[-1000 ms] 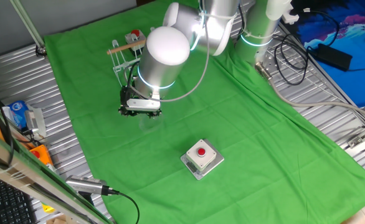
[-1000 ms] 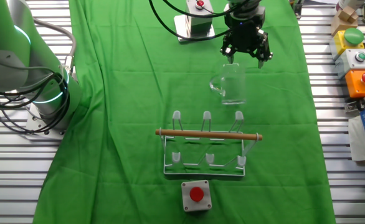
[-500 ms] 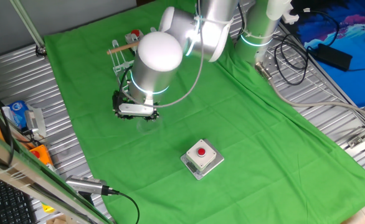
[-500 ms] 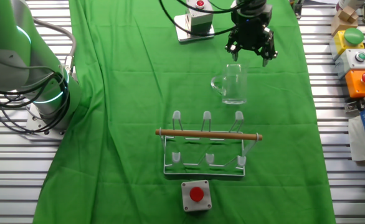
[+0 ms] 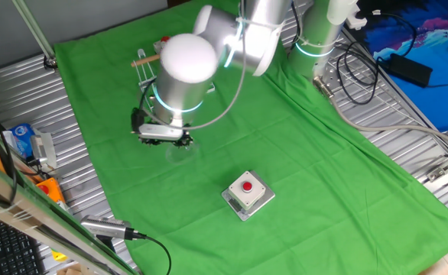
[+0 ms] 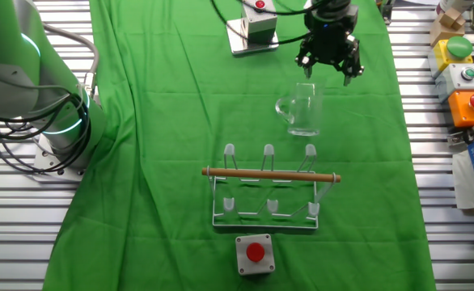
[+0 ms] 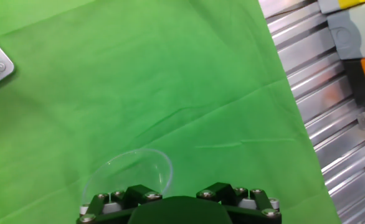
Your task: Put the cup on the cup rack
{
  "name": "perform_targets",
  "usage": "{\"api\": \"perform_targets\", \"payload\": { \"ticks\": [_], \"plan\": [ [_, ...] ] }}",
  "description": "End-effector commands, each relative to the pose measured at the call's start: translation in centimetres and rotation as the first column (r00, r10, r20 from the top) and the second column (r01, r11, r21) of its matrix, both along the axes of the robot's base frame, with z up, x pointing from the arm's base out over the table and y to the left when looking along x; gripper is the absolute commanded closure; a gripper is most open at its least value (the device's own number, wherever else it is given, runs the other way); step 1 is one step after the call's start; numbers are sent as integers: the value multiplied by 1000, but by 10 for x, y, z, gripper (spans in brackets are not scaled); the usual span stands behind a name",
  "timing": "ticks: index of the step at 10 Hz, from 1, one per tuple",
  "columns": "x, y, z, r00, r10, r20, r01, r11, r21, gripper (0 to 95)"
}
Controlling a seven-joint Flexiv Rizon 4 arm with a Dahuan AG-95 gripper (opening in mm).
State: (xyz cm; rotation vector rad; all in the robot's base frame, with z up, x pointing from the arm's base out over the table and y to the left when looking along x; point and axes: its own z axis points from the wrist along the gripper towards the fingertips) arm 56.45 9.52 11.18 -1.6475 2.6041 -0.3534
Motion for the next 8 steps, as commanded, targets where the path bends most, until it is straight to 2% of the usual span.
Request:
{"api": "perform_targets", "payload": {
  "ticks": [1, 2, 3, 8],
  "plan": [
    [-2, -1, 1, 1000, -1, 7, 1, 1000, 7, 190],
    [-2, -1, 1, 1000, -8, 11, 8, 1000, 16, 190],
    [-1, -1, 2, 1000, -22, 13, 22, 999, 41, 190],
    [1, 1, 2, 998, -61, 20, 59, 996, 64, 190]
  ]
}}
